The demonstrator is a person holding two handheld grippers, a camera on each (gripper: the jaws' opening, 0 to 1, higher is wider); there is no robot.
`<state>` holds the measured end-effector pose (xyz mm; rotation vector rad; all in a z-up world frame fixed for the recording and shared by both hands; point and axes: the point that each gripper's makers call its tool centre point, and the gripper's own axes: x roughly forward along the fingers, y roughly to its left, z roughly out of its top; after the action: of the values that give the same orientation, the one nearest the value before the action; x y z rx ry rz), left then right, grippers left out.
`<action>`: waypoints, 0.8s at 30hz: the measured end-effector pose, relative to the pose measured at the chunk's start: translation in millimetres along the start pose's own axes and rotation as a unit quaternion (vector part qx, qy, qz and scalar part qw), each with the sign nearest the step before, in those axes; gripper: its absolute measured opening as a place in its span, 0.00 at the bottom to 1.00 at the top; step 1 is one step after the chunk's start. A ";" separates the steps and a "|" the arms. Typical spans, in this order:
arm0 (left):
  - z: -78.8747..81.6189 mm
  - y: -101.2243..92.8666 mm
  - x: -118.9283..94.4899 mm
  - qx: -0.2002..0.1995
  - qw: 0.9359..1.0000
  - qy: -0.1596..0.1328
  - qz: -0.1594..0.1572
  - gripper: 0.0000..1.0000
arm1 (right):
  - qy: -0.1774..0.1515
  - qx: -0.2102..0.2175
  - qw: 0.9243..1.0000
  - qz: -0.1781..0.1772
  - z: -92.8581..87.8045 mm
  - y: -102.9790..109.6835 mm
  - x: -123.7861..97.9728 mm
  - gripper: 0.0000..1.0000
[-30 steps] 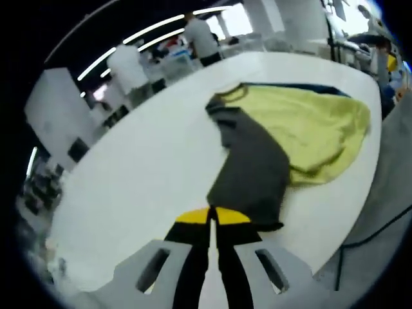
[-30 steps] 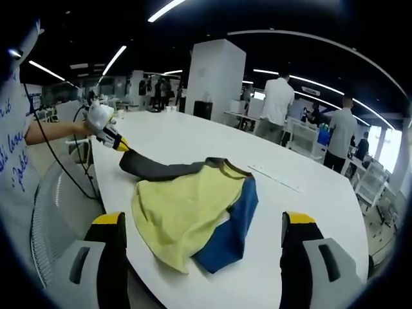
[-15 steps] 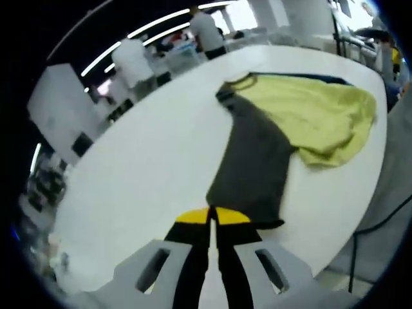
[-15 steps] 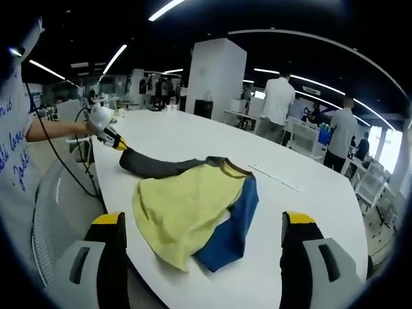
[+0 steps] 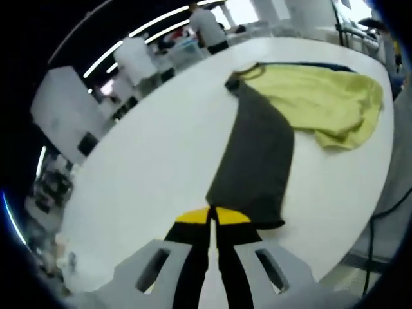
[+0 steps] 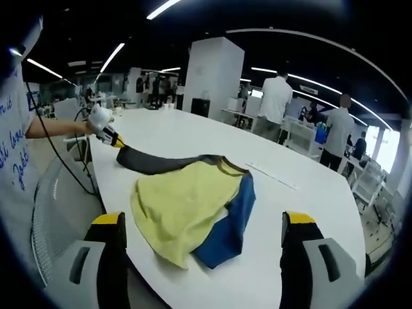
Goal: Fold the garment on the visible template until the final outline fits inside the template.
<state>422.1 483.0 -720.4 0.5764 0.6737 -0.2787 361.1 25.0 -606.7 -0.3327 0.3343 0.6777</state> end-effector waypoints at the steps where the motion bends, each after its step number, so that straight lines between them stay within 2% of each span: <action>1: -1.7 2.9 1.1 0.001 1.000 0.002 0.003 0.00 | 0.000 0.000 1.000 -0.001 0.2 0.1 -0.4 1.00; 11: -9.2 28.4 10.3 -0.010 1.000 0.008 0.021 0.00 | 0.005 0.000 1.000 -0.008 -0.9 0.7 -4.4 1.00; 24: -9.1 59.9 11.8 0.002 0.998 0.009 0.054 0.00 | 0.008 0.003 1.000 -0.017 -0.7 1.3 -7.7 1.00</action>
<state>451.5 536.0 -709.4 0.6185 0.6573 -0.1745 354.4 21.5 -604.4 -0.3385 0.3452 0.6410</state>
